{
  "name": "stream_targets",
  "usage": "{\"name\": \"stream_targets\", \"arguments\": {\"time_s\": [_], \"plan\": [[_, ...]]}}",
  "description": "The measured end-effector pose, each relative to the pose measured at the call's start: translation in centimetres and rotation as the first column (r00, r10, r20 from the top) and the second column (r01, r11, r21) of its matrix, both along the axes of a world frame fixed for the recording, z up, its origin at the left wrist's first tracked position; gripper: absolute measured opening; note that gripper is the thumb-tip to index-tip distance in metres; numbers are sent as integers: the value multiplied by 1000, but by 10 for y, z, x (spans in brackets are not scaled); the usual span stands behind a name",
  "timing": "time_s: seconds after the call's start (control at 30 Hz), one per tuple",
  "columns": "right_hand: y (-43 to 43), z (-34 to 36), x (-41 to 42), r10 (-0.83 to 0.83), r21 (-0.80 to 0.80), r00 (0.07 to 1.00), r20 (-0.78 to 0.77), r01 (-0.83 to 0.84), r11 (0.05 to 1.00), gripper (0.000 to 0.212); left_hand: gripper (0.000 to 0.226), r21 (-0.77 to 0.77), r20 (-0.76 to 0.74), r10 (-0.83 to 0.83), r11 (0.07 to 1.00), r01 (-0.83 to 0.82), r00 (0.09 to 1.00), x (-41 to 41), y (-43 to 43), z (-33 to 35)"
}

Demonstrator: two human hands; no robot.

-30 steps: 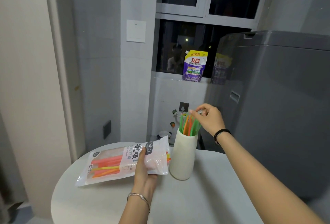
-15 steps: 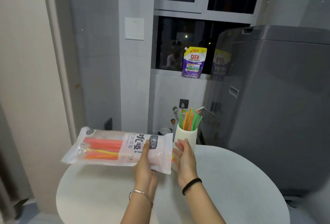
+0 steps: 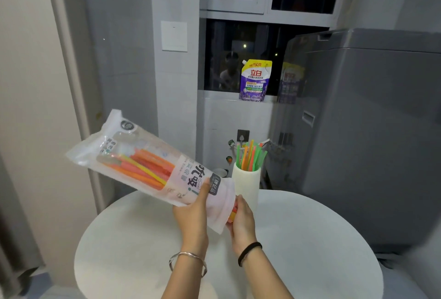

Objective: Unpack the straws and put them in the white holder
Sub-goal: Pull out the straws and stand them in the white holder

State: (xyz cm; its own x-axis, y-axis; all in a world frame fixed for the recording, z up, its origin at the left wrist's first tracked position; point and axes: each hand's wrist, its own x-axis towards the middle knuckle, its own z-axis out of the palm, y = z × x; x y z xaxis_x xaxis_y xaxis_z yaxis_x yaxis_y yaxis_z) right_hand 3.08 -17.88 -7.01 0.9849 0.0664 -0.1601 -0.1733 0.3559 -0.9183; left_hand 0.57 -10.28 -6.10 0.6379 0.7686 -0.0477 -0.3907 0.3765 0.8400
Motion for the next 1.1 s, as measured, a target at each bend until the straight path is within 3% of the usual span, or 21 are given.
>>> {"name": "stream_targets", "arguments": {"time_s": [0.1, 0.3, 0.5, 0.73, 0.93, 1.1], "plan": [[-4, 1, 2, 21, -218, 990, 138, 10, 976, 25, 51, -154, 3, -32, 988, 32, 999, -1, 5, -3], [-17, 6, 10, 127, -267, 963, 239, -61, 962, 17, 50, -436, 37, -217, 875, 211, 975, -3, 14, -8], [-32, 15, 16, 219, -409, 911, 350, -62, 911, 21, 41, -541, 142, -360, 751, 377, 922, -6, 15, -9], [-48, 22, 23, -116, -217, 909, 399, 217, 952, 31, 19, -590, 199, -353, 702, 399, 914, -9, 24, -12], [-36, 19, 16, 86, -222, 960, 266, -26, 975, 12, 13, -578, 208, -410, 681, 450, 888, -7, 14, -11], [-46, 24, 21, -104, -147, 962, 253, 144, 979, 25, 28, -568, 219, -361, 708, 419, 907, -4, 19, -14]]}}
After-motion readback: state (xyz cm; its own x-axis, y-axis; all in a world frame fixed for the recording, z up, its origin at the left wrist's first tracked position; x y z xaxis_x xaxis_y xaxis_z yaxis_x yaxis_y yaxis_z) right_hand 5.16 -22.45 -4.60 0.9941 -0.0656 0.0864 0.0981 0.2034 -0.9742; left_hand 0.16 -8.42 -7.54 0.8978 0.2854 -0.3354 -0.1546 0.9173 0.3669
